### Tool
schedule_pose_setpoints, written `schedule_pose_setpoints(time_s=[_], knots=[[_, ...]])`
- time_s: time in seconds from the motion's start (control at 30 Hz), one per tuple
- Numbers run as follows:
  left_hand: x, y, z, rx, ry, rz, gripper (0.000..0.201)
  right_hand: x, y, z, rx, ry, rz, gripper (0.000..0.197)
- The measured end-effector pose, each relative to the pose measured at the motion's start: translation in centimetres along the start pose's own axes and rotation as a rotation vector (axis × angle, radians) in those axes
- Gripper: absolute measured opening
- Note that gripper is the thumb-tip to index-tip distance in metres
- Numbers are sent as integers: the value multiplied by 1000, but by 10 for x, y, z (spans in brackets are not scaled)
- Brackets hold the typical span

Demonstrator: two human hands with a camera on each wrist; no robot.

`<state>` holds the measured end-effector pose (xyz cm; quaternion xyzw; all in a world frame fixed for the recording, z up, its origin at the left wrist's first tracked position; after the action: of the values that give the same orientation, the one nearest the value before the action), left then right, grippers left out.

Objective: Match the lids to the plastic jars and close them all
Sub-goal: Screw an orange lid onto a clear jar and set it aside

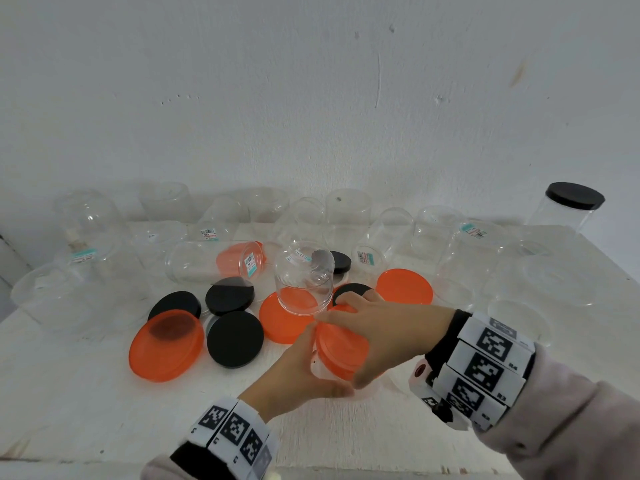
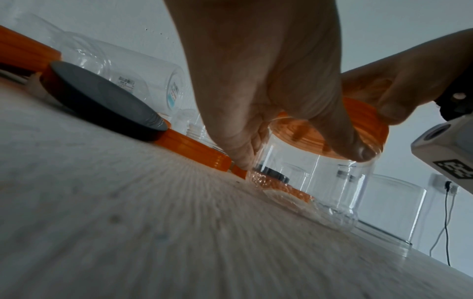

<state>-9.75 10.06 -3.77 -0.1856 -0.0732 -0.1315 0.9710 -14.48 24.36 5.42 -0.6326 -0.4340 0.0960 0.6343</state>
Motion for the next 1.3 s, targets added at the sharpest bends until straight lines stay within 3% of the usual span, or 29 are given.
schedule_pose_setpoints(time_s=[0.3, 0.5, 0.63, 0.83, 1.03, 1.13, 1.3], knots=[[-1, 1, -1, 43, 1, 7, 101, -7, 13, 1, 78, 103, 210, 98], [1, 1, 1, 33, 30, 6, 106, 0, 12, 5, -2, -11, 62, 106], [0, 1, 2, 13, 20, 5, 99, -1, 9, 5, 10, -42, 109, 103], [-1, 1, -1, 7, 1, 7, 98, -5, 16, 1, 83, 74, 238, 100], [1, 0, 2, -12, -19, 3, 95, 2, 9, 0, 16, -46, 85, 103], [2, 1, 2, -21, -10, 15, 90, 2, 7, -2, 38, -90, 89, 91], [1, 0, 2, -27, -10, 5, 94, -2, 9, -3, 70, -37, 138, 84]])
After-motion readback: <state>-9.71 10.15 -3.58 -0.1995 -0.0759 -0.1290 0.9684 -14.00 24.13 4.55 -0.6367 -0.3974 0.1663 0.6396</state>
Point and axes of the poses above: each hand's wrist, its own x-axis away from the middle knuckle, its own y-axis out of the palm, z = x × y, the point moved 3 cm from there along -x, towards the middle knuckle, and after that the axes turned 2 degrees about z, right-handed, at the moved point
